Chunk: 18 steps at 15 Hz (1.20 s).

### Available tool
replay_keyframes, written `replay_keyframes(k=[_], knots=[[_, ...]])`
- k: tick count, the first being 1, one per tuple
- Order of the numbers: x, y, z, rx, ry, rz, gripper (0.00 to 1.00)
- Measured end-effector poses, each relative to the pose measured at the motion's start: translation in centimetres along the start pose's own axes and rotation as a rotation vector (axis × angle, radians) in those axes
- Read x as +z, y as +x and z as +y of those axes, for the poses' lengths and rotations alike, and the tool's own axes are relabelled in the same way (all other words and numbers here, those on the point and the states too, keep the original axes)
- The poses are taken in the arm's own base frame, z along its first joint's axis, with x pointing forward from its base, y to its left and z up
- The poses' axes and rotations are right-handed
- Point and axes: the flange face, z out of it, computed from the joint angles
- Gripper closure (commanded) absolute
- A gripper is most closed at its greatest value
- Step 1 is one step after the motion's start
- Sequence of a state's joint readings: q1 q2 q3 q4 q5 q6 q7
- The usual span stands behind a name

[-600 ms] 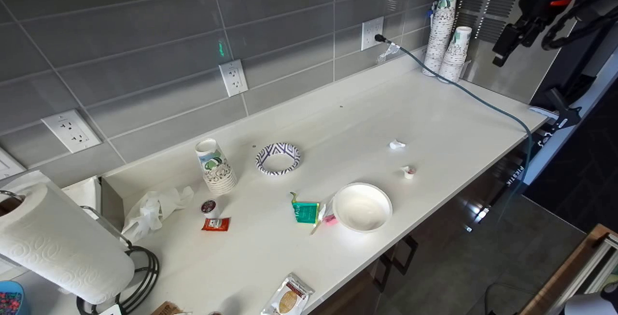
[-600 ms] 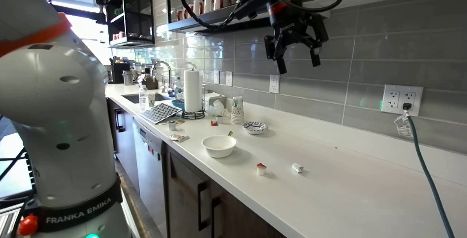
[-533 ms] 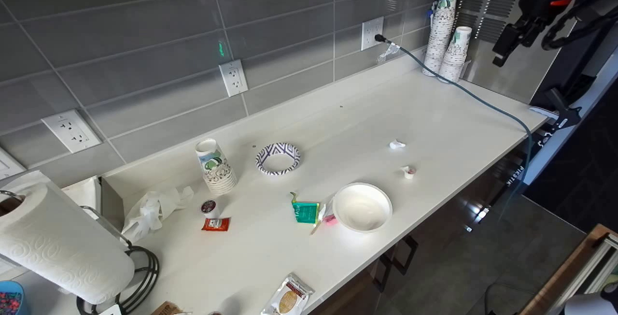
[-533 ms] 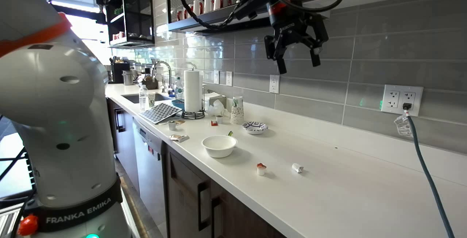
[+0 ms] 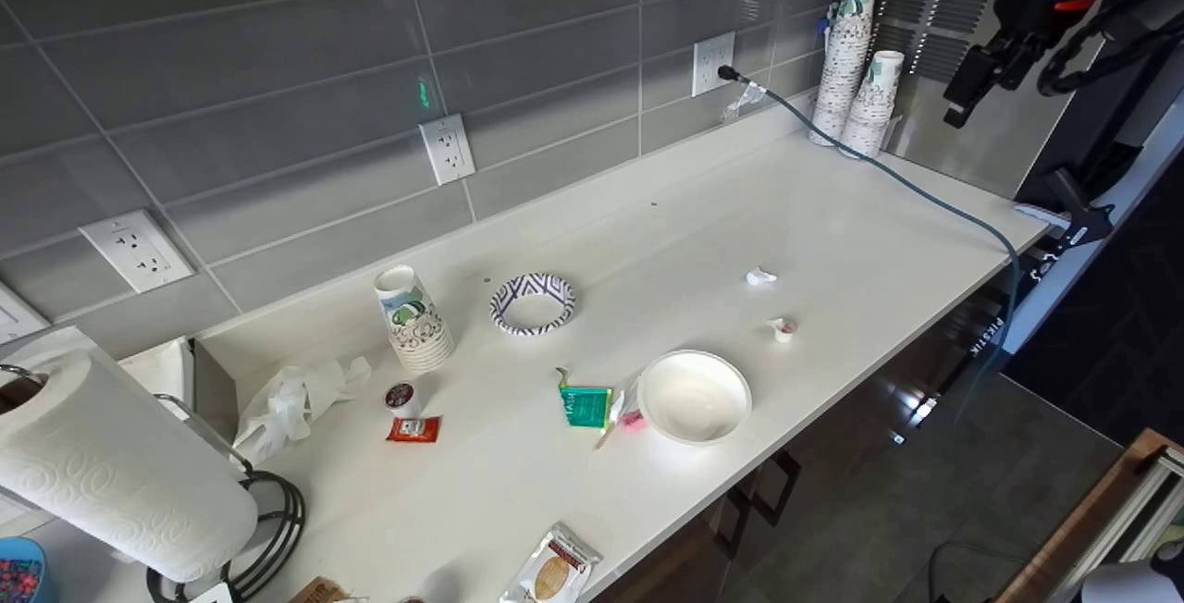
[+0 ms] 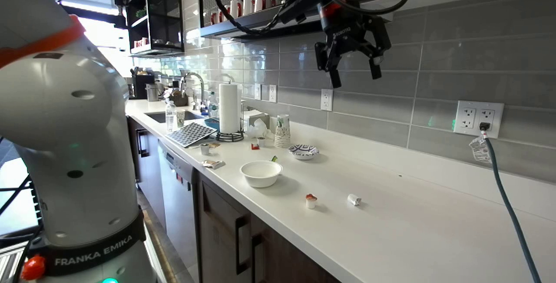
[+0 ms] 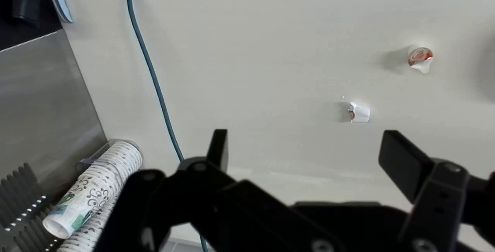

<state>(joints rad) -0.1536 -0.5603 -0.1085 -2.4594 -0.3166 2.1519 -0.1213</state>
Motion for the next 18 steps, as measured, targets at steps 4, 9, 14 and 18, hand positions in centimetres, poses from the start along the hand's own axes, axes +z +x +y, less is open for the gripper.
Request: replay_keyframes(k=[4,9,14,18], knots=[[1.2,0.1,-3.3,-0.076,0.042,-0.016,0.00],[2.5,0.1,-6.3,-0.129,0.057,-0.034,0.00],[2.6,0.1,-6.2,-0.126,0.058,-0.034,0.00],[2.6,0.1,-6.2,-0.126,0.058,-0.034,0.00]])
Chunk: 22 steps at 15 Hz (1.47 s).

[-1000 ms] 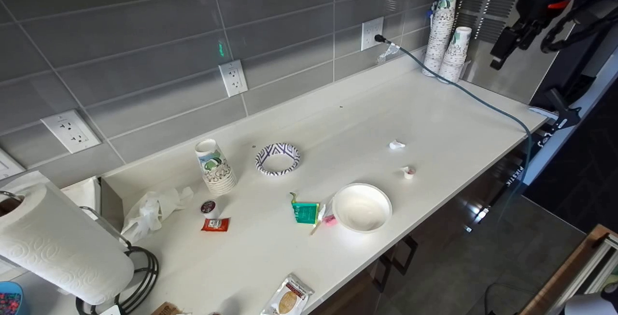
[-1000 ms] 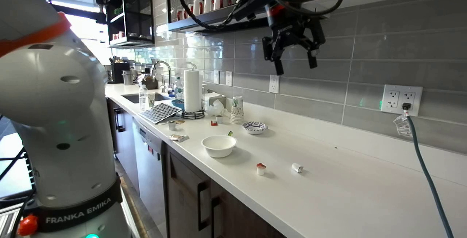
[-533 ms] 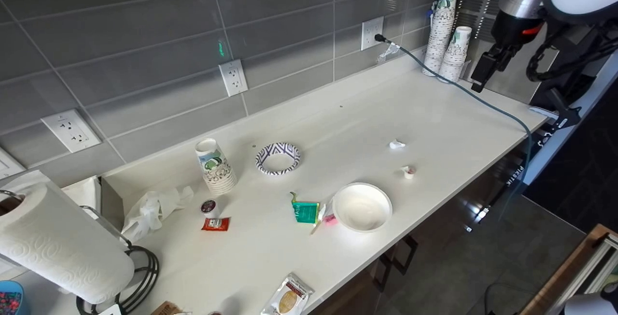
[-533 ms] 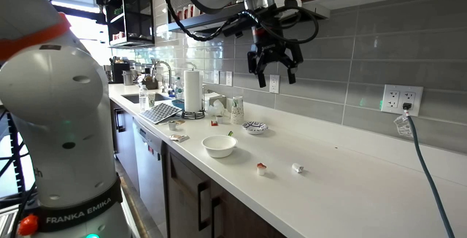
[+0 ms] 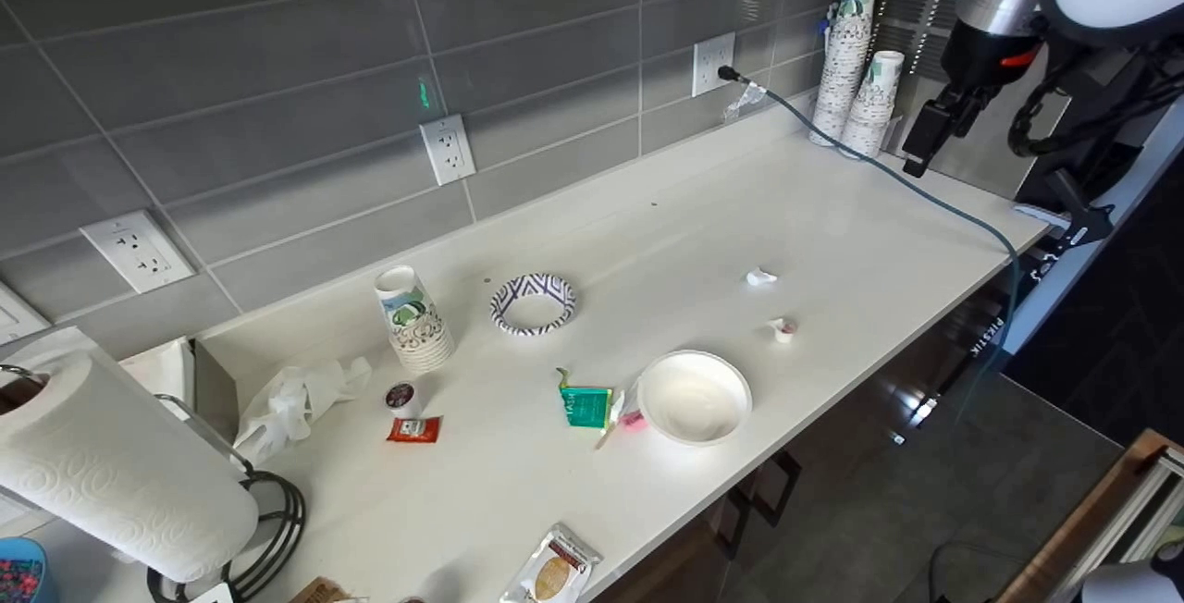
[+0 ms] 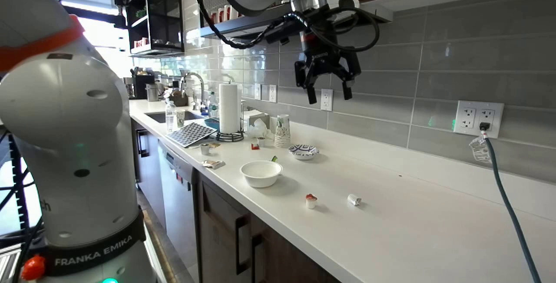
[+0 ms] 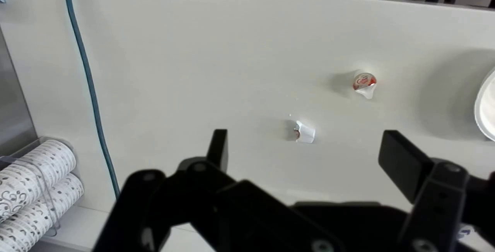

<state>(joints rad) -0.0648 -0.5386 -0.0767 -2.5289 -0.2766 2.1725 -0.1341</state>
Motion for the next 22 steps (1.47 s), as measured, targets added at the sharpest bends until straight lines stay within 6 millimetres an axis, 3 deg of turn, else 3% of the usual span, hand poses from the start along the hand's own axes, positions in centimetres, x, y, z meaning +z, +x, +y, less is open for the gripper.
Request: replay_keyframes(k=[15,22], knots=[[0.0,0.1,0.0,-0.008,-0.001,0.001,0.00],[3.2,1.1,-4.7,-0.206,0.130,-0.052,0.00]])
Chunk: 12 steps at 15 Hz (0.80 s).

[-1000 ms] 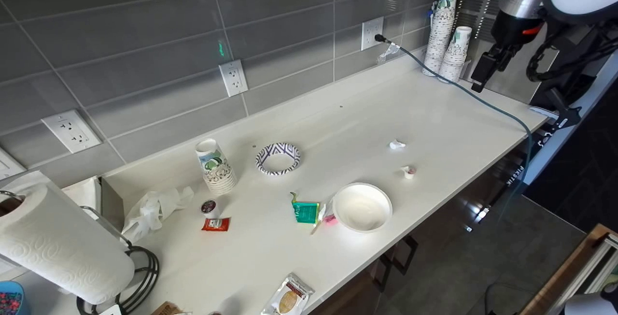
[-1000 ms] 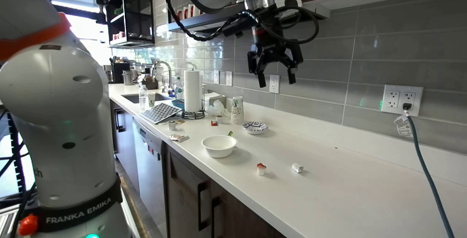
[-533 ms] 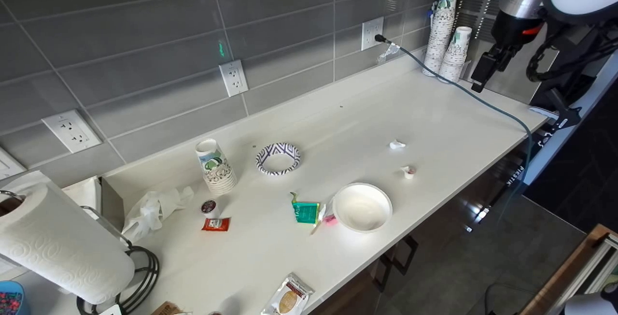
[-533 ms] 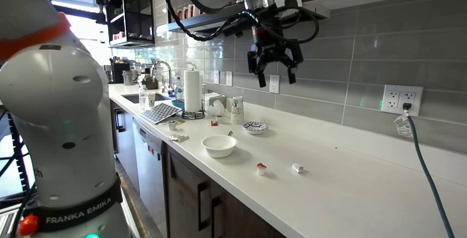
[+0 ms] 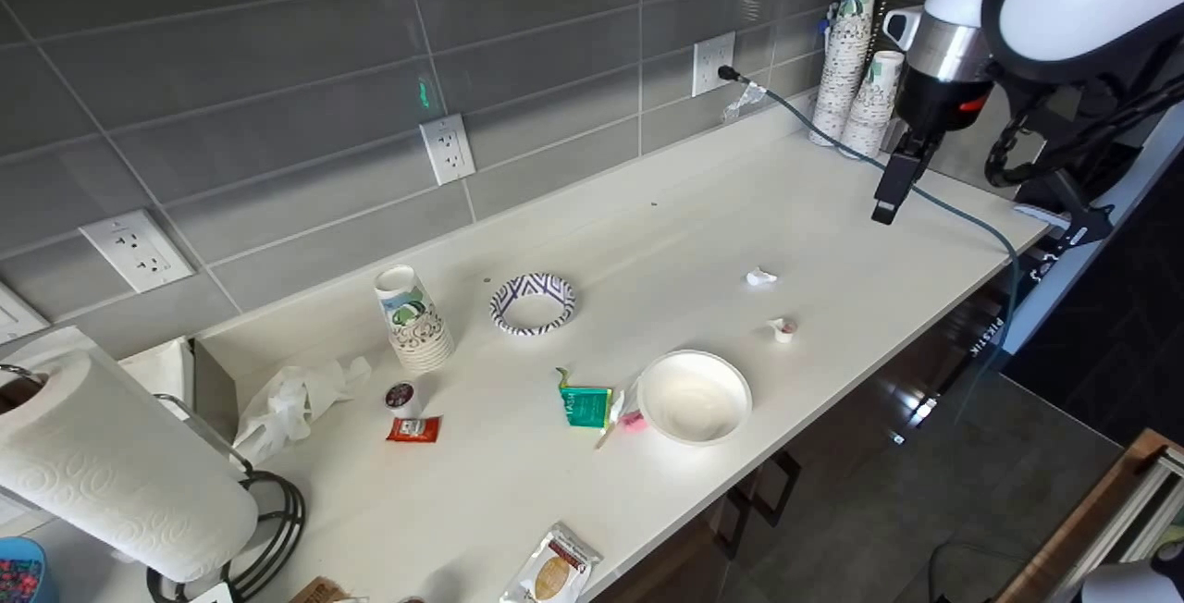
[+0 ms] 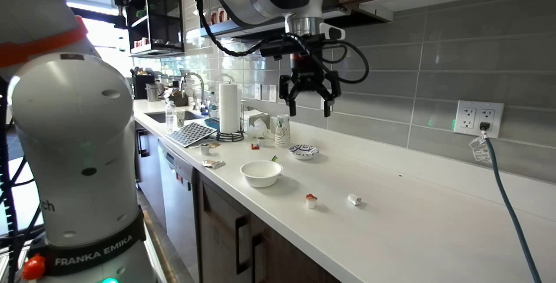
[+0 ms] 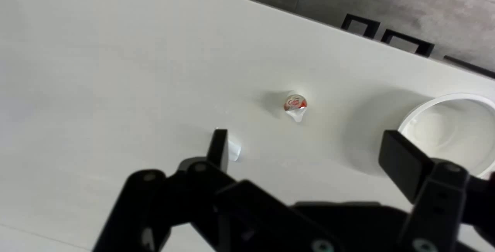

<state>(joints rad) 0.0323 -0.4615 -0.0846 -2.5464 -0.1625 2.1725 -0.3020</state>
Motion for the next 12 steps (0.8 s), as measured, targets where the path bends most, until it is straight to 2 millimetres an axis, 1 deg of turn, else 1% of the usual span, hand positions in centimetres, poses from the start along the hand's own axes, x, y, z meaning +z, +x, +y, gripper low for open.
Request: replay_keyframes(k=[3,5,8,12], knots=[[1.6,0.8,-1.0,-0.112,0.015,-0.005,0.00],[3.3,1.1,-1.4,-0.202,0.011,0.025,0.00],[6.4,1.0,-1.7,-0.311,0.020,0.095,0.00],[10.7,0.1,-2.0,-0.392,0.094,0.155,0.00]])
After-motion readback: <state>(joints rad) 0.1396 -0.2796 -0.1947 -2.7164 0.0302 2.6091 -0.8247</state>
